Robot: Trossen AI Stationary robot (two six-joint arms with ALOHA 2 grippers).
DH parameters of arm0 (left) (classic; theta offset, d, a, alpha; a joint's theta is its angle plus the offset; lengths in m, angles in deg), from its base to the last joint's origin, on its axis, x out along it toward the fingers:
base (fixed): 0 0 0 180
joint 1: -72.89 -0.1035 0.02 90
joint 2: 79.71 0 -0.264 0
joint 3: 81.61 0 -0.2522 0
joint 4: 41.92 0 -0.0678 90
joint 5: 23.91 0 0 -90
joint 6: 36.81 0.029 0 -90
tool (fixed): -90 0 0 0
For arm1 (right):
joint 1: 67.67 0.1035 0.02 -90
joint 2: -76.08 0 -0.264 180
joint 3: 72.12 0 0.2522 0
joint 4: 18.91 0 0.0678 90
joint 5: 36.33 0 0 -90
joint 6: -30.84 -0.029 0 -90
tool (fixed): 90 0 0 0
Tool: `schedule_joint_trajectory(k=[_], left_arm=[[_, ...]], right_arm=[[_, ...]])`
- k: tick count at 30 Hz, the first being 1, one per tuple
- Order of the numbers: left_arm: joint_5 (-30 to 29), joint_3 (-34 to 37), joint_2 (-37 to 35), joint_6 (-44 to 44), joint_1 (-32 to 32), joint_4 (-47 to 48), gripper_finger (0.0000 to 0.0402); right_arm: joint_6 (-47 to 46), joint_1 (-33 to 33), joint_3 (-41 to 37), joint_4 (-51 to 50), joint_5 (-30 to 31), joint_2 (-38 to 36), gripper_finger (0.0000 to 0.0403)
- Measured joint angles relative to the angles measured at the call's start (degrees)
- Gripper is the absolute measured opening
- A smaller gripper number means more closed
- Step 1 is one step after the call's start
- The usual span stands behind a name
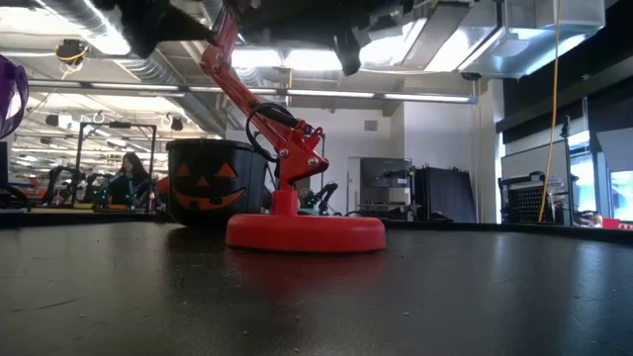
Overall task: Organize candy in baskets
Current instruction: Put the brown chocolate bar into the black bucket
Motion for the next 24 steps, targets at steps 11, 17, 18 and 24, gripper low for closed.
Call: schedule_joint_trajectory(k=[11, 17, 18, 24], left_arm=[[13.2, 0.0, 4.6, 1.5, -7.5, -5.9, 0.0224], [16.7, 0.0, 8.9, 4.4, -9.1, -13.0, 0.0224], [17.4, 0.0, 9.5, 4.7, -9.4, -13.8, 0.0224], [18.6, 0.0, 10.2, 5.7, -10.3, -14.7, 0.0210]], right_arm=[[0.0, 0.0, -0.1, 0.2, 0.0, 1.4, 0.0010], [0.4, 0.0, -0.1, 1.7, 0.0, 1.3, 0.0010], [0.6, 0.0, -0.1, 1.5, 0.0, 1.3, 0.0010], [0.9, 0.0, -0.1, 0.0, 0.0, 1.3, 0.0010]])
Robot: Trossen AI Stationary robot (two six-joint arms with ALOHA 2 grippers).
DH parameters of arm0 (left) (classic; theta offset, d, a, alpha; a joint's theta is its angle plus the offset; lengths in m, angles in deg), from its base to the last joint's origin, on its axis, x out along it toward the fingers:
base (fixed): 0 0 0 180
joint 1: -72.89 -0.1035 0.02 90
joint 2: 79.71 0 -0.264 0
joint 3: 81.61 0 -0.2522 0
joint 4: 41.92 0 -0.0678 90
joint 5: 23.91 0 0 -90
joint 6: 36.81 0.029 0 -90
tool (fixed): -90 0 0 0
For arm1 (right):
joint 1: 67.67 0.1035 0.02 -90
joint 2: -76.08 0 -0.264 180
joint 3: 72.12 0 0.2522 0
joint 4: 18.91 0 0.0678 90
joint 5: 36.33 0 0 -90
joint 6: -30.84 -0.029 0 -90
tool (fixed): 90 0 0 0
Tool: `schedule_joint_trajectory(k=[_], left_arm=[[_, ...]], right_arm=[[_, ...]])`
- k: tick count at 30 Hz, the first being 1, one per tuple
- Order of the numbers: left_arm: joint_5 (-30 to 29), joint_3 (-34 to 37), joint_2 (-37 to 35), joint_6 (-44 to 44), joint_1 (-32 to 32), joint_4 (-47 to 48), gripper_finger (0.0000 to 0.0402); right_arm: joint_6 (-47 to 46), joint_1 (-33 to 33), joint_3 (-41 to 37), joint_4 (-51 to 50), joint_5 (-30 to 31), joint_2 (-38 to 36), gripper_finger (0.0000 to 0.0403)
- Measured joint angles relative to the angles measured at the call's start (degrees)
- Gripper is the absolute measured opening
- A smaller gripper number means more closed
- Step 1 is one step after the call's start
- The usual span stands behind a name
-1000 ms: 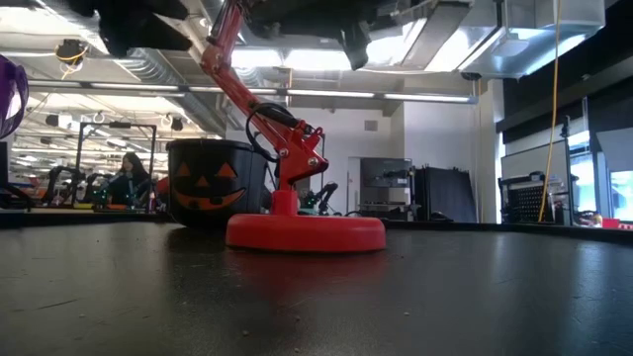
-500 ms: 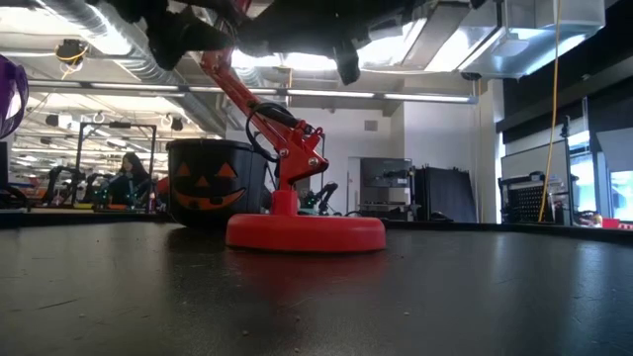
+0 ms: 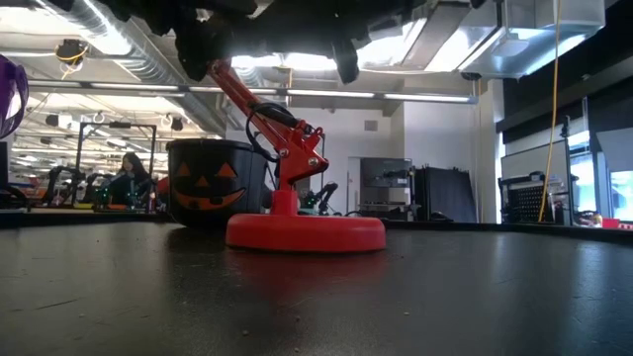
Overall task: Organize candy in baskets
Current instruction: Put the brown chocolate bar into the black bucket
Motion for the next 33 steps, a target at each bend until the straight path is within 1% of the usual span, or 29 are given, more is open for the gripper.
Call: schedule_joint_trajectory(k=[3, 8, 11, 14, 17, 19, 22, 26, 29, 31, 33], left_arm=[[0.9, 0.0, 0.0, 0.7, 0.0, 0.1, 0.0184], [1.8, 0.0, 0.0, 0.9, 0.0, 0.7, 0.0122], [1.7, 0.0, 0.0, 1.3, 0.0, 1.4, 0.0084], [1.8, 0.0, -0.1, 1.3, 0.0, 1.6, 0.0058], [1.9, 0.0, -0.1, 1.3, 0.0, 1.7, 0.0051], [2.2, 0.0, -0.1, 1.3, 0.0, 2.1, 0.0050], [2.7, 0.0, -0.2, 1.1, 0.0, 4.4, 0.0049], [3.0, 0.0, -1.9, -0.3, 0.1, 9.9, 0.0049], [2.7, 0.0, -5.4, -3.0, 0.6, 12.0, 0.0048], [2.3, 0.0, -9.0, -2.9, 1.5, 13.1, 0.0048], [-0.5, 0.0, -13.2, -1.7, 2.5, 15.9, 0.0048]], right_arm=[[0.0, 0.0, 0.0, -1.0, 1.0, 0.0, 0.0010], [0.0, 0.1, 0.0, -1.1, 1.0, 0.0, 0.0011], [0.0, 0.1, 0.0, -1.1, 1.0, 0.0, 0.0019], [0.0, 0.1, 0.0, -1.2, 1.0, 0.0, 0.0032], [0.4, 0.1, 0.0, -1.6, 1.1, 0.0, 0.0051], [0.5, 0.1, 0.0, -2.1, 1.4, 0.0, 0.0070], [0.6, 0.1, 0.0, -2.5, 1.5, 0.0, 0.0106], [0.5, 0.0, 0.0, -3.6, 0.4, 0.0, 0.0157], [0.2, 0.0, 0.0, -6.2, 0.4, -0.3, 0.0183], [-1.2, 0.0, 0.0, -7.8, 0.3, -0.7, 0.0192], [-2.4, 0.0, 0.0, -10.5, 0.0, -1.3, 0.0194]])
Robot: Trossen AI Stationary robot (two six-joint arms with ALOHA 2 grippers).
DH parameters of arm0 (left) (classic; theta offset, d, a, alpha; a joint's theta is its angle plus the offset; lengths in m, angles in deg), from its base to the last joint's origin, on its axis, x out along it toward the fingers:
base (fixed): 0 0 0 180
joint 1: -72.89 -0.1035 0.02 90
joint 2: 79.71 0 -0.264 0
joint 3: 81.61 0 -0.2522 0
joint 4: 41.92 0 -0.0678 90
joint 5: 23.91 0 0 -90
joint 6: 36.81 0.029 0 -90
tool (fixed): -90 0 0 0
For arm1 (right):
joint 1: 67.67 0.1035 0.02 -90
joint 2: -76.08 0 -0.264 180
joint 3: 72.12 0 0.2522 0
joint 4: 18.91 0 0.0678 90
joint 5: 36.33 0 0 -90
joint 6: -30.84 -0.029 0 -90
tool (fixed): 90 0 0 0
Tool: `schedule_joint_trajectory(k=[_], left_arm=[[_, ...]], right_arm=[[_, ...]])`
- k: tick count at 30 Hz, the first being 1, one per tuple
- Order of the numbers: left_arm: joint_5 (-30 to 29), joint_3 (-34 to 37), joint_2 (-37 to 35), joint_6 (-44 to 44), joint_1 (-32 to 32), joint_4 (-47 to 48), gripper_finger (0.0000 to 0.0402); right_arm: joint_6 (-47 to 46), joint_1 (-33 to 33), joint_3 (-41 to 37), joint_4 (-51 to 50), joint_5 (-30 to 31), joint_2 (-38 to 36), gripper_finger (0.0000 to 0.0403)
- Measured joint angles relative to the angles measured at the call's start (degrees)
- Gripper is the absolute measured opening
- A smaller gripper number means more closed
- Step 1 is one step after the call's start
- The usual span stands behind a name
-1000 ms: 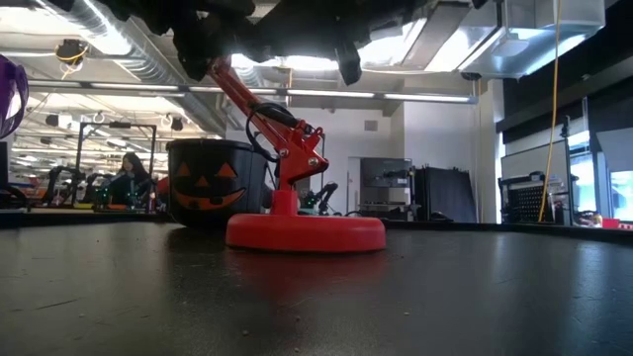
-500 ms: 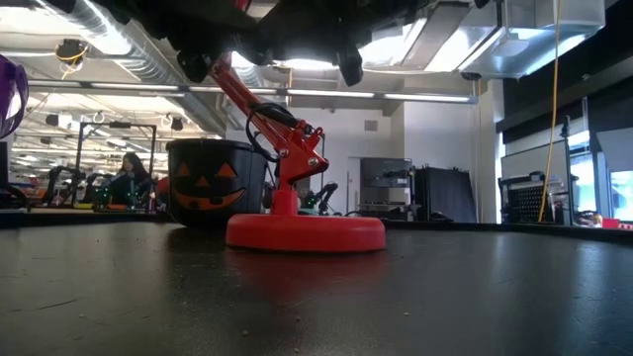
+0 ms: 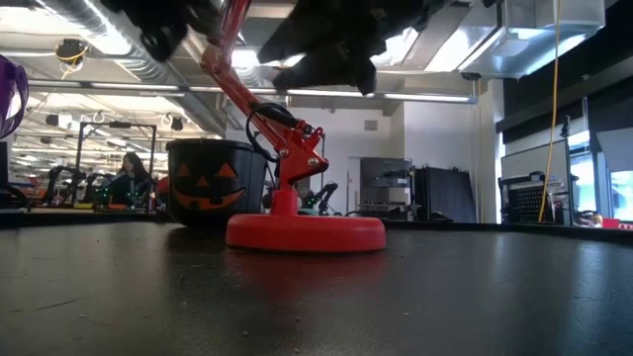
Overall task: Organize candy in baskets
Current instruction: Put the brown chocolate bar into the black bucket
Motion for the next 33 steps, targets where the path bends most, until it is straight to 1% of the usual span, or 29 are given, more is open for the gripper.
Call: schedule_joint_trajectory(k=[6, 11, 15, 18, 21, 25, 31, 33], left_arm=[[-15.4, 0.0, -12.3, 0.6, 0.6, 12.8, 0.0048], [-32.3, 0.0, -20.9, 0.9, 0.1, 22.3, 0.0048], [-44.2, 0.0, -26.4, 2.3, -1.0, 24.2, 0.0049], [-49.6, 0.0, -29.1, 6.0, -3.0, 23.4, 0.0049], [-50.9, 0.0, -29.5, 10.4, -6.7, 21.8, 0.0049], [-47.4, 0.0, -28.9, 12.6, -13.2, 21.6, 0.0050], [-35.3, 0.0, -25.5, 14.0, -24.9, 20.8, 0.0050], [-30.1, 0.0, -23.7, 15.3, -29.0, 19.5, 0.0051]], right_arm=[[-0.2, 0.0, 0.0, -2.2, 0.1, -1.4, 0.0182], [0.0, 0.0, 0.0, -5.5, 2.5, -2.1, 0.0172], [0.9, 0.0, 0.0, -7.0, 4.9, -2.1, 0.0171], [1.5, 0.0, 0.0, -7.2, 5.6, -2.1, 0.0170], [2.9, 0.0, 0.0, -6.9, 7.7, -2.1, 0.0170], [4.3, -0.3, 0.0, -6.8, 10.1, -2.1, 0.0170], [4.3, -1.6, 0.0, -6.7, 8.9, -2.1, 0.0170], [4.3, -2.0, 0.0, -6.7, 8.3, -2.1, 0.0170]])
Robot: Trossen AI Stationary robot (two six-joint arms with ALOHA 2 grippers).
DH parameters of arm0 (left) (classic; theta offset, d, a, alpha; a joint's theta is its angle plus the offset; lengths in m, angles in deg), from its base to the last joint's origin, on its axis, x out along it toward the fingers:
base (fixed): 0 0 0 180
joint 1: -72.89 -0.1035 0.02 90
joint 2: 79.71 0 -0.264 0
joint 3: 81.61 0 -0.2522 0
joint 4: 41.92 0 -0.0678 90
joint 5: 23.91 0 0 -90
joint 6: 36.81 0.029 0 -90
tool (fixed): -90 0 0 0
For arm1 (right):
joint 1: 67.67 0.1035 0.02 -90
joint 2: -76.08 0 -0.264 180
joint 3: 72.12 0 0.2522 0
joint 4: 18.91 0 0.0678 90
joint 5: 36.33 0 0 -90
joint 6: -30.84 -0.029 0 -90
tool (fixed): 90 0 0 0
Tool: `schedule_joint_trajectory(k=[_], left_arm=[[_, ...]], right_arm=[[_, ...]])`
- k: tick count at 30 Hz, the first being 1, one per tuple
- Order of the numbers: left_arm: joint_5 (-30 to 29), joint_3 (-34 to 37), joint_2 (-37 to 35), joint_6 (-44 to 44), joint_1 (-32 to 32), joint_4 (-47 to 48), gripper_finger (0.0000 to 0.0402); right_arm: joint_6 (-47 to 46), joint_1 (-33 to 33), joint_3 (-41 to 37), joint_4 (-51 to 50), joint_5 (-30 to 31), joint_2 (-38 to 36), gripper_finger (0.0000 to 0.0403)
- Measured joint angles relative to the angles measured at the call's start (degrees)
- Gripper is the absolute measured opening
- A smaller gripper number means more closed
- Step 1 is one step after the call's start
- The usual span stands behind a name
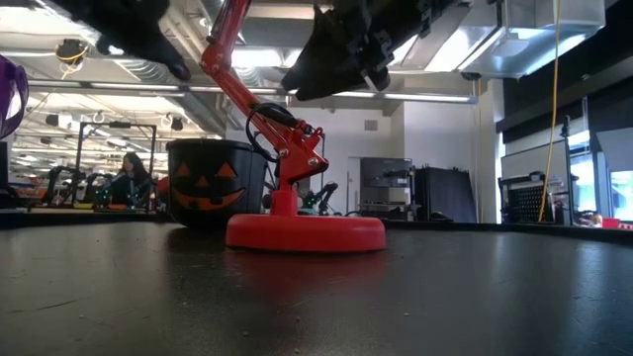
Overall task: Organize candy in baskets
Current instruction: Put the brown chocolate bar into the black bucket
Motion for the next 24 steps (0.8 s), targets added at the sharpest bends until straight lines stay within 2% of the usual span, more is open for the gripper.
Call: schedule_joint_trajectory(k=[9, 13, 19, 24], left_arm=[[21.2, 0.0, 12.4, 3.3, -19.1, -5.6, 0.0051], [29.8, 0.0, 18.8, 3.7, -25.4, -7.7, 0.0055], [34.6, 0.0, 24.5, 5.5, -28.1, -10.7, 0.0114], [32.6, 0.0, 24.6, 6.7, -28.1, -13.4, 0.0166]], right_arm=[[0.0, -0.3, 0.0, 0.1, -2.5, 0.0, 0.0170], [-0.1, -0.3, 0.0, 0.0, -3.4, 0.1, 0.0170], [-1.1, -0.3, 0.0, 0.0, -3.4, 0.1, 0.0170], [-1.6, -0.3, 0.0, -0.3, -4.3, 0.1, 0.0170]])
